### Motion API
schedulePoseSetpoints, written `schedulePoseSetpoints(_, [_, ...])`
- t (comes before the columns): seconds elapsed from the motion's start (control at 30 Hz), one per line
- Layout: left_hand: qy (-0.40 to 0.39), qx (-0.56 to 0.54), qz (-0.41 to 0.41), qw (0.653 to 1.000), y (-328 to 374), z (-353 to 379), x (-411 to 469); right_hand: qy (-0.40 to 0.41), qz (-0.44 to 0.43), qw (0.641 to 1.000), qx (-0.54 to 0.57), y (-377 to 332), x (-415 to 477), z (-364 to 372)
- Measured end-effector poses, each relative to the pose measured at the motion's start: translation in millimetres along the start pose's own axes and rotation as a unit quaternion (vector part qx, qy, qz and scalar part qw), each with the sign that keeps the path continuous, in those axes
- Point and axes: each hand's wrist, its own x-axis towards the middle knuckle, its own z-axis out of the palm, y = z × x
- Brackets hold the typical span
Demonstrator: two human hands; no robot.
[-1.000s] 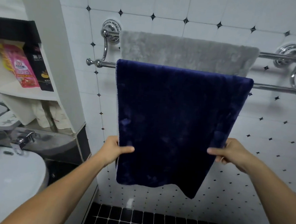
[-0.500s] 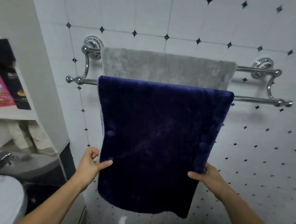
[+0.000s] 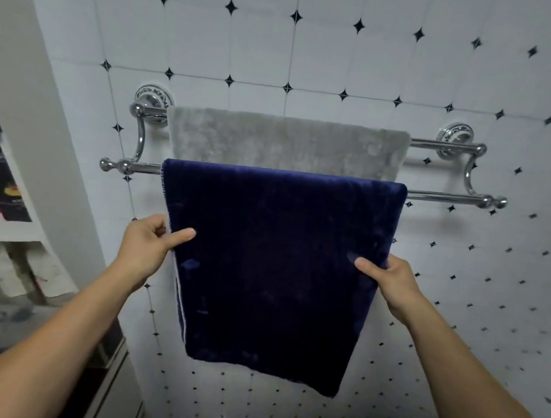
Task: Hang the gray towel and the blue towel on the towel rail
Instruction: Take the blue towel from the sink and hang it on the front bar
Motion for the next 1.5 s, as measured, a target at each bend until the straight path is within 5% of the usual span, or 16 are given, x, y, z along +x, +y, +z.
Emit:
schedulePoseSetpoints(0.1, [-0.006,-0.024,0.001,1.0,-4,1,-9,-0.046,0.033,0.998,0.025,14,-4,-3])
schedulePoseSetpoints(0.2, [-0.071,-0.02,-0.064,0.995,-32,9,-33,-0.092,0.081,0.99,-0.063,48,-20,2])
schedulePoseSetpoints(0.4, [-0.07,0.09,-0.108,0.988,-56,-5,-49,0.012,0.125,0.988,-0.093,73,-42,-21])
schedulePoseSetpoints(0.63, [-0.151,0.007,-0.183,0.971,-85,7,-112,-0.074,0.213,0.966,-0.126,99,-83,20])
schedulePoseSetpoints(1.07, [-0.068,-0.034,-0.26,0.963,-94,-1,-162,-0.058,0.188,0.977,-0.081,89,-63,26])
schedulePoseSetpoints(1.2, [0.017,-0.015,-0.255,0.967,-92,-5,-168,-0.072,0.186,0.98,-0.024,95,-80,8])
schedulePoseSetpoints(1.3, [0.019,-0.062,-0.262,0.963,-90,7,-180,-0.083,0.214,0.969,0.09,101,-93,2])
schedulePoseSetpoints(1.43, [-0.021,-0.175,-0.313,0.933,-99,14,-193,-0.084,0.307,0.9,0.298,113,-93,-4])
schedulePoseSetpoints(1.5, [-0.004,-0.222,-0.329,0.918,-101,21,-191,-0.055,0.312,0.911,0.266,115,-83,1])
